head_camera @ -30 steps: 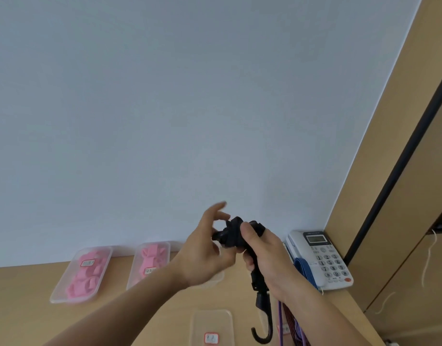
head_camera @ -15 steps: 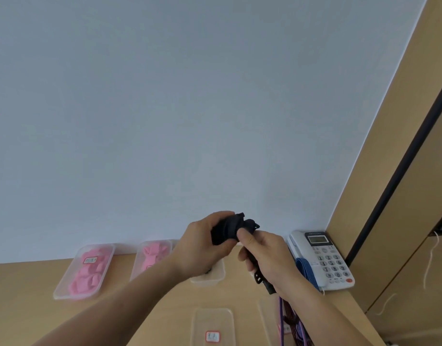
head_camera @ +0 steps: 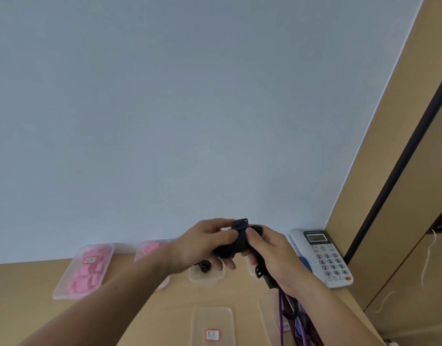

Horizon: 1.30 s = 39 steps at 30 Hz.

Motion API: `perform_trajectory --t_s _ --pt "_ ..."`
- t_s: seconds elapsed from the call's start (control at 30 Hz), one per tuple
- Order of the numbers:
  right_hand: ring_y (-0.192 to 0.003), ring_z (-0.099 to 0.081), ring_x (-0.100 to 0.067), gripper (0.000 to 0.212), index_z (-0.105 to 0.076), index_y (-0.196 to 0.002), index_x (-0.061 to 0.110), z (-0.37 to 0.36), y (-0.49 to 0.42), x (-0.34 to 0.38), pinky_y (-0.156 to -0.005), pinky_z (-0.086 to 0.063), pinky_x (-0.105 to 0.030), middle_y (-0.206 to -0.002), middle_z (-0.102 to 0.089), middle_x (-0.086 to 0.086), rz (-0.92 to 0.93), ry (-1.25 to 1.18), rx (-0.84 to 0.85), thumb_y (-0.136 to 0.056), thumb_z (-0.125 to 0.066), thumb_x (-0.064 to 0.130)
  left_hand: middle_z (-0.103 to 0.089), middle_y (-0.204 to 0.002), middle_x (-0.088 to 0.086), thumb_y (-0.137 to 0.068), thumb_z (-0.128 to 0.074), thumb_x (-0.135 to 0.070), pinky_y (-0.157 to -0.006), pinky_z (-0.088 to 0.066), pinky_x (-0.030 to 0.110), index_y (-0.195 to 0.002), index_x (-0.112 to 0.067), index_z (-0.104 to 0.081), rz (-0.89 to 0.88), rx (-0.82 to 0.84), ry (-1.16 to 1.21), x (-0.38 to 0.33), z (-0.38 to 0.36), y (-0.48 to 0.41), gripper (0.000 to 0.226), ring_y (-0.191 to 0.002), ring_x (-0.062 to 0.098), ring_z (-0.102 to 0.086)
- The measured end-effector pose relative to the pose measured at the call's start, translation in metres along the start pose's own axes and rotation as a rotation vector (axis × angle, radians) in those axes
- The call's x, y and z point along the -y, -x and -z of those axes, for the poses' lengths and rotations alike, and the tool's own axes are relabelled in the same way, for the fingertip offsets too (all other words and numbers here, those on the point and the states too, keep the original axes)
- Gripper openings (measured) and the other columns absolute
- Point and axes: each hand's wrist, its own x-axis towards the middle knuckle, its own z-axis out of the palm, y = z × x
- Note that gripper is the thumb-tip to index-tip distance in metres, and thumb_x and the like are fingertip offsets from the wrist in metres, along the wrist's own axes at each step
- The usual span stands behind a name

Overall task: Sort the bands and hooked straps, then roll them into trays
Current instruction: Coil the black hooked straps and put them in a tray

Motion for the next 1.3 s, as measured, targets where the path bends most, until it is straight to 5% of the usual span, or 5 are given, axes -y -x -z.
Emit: perform_trajectory --t_s 0.37,0.57,0.77,0.93,1.3 --pt "-0.059 -0.056 -0.017 0.064 -0.074 -0.100 0.014 -0.014 -0.010 -0.002 -0.047 -0.044 -0.028 -0.076 -0.066 -0.011 -0.124 -0.220 -0.054 -0.085 -0.044 0.069 -0.069 -0.097 -0.022 -0.084 -0.075 -0.026 -0.080 -0.050 0.015 -0.126 -0.030 -0.063 -0.348 -0.511 -0.510 0.021 -0.012 -0.009 0.044 -0.092 -0.003 -0.064" --pt "-0.095 -0.072 -0.019 0.050 -0.068 -0.109 0.016 -0.033 -0.022 -0.009 -0.078 -0.057 -0.035 -0.101 -0.075 -0.003 -0.048 -0.234 -0.230 -0.084 -0.063 0.059 -0.065 -0.120 -0.008 -0.081 -0.074 -0.018 -0.078 -0.054 0.026 -0.126 -0.022 -0.064 -0.649 -0.639 -0.925 0.025 -0.029 -0.017 0.047 -0.096 0.016 -0.066" --pt "-0.069 -0.060 -0.014 0.015 -0.067 -0.103 0.018 -0.013 -0.022 -0.011 -0.062 -0.050 -0.027 -0.090 -0.069 -0.009 0.029 -0.101 -0.131 -0.096 -0.062 0.030 -0.067 -0.115 -0.021 -0.076 -0.060 -0.034 -0.079 -0.054 0.016 -0.123 -0.037 -0.058 -0.189 -0.328 -0.180 0.009 -0.005 -0.005 0.047 -0.097 -0.003 -0.066" --pt "-0.076 -0.066 -0.002 0.026 -0.063 -0.112 0.026 -0.017 -0.022 -0.007 -0.065 -0.051 -0.017 -0.087 -0.072 0.009 -0.004 -0.001 0.077 -0.087 -0.061 0.032 -0.069 -0.098 -0.010 -0.086 -0.061 -0.018 -0.077 -0.052 0.024 -0.116 -0.027 -0.061 -0.114 -0.023 -0.272 -0.001 0.007 -0.004 0.031 -0.082 0.012 -0.065" --pt "-0.110 -0.060 -0.007 0.020 -0.055 -0.117 0.035 -0.044 -0.027 -0.007 -0.098 -0.049 -0.035 -0.118 -0.060 0.008 0.145 -0.051 -0.354 -0.098 -0.058 0.031 -0.069 -0.096 0.026 -0.077 -0.069 -0.018 -0.063 -0.054 0.032 -0.121 -0.001 -0.045 0.103 -0.175 0.390 0.012 -0.016 -0.003 0.053 -0.072 0.035 -0.069"
